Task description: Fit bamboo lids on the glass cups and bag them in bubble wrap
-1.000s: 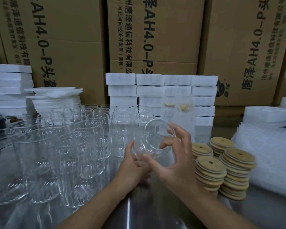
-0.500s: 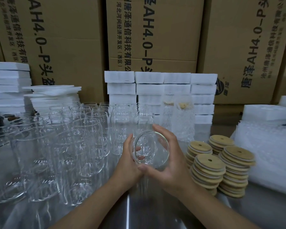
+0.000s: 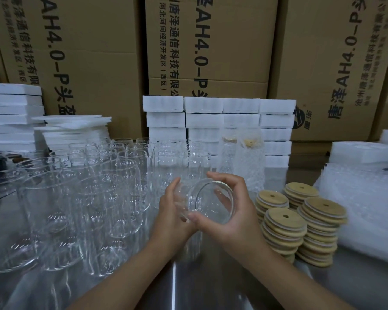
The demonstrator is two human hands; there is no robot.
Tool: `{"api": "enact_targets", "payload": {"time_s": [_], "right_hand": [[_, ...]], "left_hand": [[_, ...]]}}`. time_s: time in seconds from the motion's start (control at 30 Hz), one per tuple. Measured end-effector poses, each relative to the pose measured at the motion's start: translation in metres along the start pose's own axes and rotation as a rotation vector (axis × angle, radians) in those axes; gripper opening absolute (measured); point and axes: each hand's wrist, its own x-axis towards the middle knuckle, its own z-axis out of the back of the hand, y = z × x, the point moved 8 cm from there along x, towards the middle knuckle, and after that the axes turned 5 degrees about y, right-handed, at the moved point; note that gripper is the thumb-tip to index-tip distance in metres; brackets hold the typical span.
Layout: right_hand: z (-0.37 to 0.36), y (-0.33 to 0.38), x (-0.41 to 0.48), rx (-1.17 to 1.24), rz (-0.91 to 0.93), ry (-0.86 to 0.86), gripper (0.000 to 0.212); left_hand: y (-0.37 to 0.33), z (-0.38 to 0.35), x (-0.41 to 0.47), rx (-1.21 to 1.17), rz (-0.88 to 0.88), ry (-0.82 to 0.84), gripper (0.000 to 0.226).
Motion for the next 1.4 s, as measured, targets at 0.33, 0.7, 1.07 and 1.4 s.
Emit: {"api": "enact_targets", "payload": {"time_s": [0.33, 0.7, 1.07, 1.4], "right_hand": [[0.009, -0.013, 0.002, 0.203, -0.076, -0.123, 0.056], [0.019, -0.024, 0.006, 0.359, -0.177, -0.239, 0.056], [0.021, -0.025, 0.013, 0.331, -0.184, -0.221, 0.033], [0.015, -0.026, 0.013, 0.528, -0.176, -0.132, 0.032]], "left_hand": [[-0.002, 0.002, -0.002, 0.256, -0.054, -0.025, 0.099], [-0.003, 0.000, -0.003, 0.251, 0.004, -0.012, 0.098], [-0.004, -0.003, -0.004, 0.279, -0.007, 0.026, 0.110], [-0.005, -0.002, -0.003, 0.051, 0.062, 0.027, 0.095]]}}
